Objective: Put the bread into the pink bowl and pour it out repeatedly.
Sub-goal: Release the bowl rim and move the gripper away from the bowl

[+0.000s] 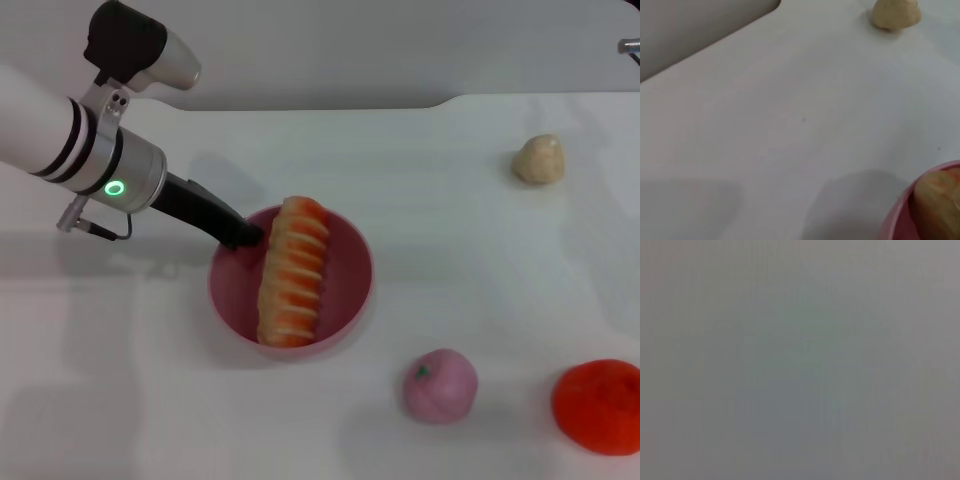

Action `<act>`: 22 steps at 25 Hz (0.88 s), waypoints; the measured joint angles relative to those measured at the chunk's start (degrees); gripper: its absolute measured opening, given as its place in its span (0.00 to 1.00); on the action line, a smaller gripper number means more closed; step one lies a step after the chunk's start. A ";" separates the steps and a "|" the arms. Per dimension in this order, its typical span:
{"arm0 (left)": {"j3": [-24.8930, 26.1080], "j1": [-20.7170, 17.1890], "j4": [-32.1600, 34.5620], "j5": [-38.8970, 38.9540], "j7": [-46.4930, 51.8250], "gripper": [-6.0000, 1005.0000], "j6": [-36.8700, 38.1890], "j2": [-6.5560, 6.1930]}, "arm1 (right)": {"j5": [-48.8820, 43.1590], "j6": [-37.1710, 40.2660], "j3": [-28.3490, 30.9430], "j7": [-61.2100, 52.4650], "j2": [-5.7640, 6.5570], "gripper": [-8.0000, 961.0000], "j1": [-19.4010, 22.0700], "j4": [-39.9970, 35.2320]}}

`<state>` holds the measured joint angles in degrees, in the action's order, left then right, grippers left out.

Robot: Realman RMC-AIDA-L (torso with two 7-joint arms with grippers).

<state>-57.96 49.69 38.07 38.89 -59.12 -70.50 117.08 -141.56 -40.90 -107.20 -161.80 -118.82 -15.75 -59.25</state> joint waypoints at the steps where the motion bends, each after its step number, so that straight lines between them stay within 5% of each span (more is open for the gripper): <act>1: -0.01 -0.03 -0.03 -0.23 0.07 0.05 0.01 0.00 | -0.21 -0.01 -0.05 0.00 0.00 0.52 -0.01 0.00; 22: -0.04 0.41 -0.01 -2.78 0.84 0.05 0.31 0.16 | -2.04 -0.06 -1.09 -0.06 -0.10 0.52 0.04 -0.23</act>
<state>-58.00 50.10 38.06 36.11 -58.28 -70.19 117.24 -143.60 -40.96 -108.29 -161.86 -118.92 -15.72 -59.48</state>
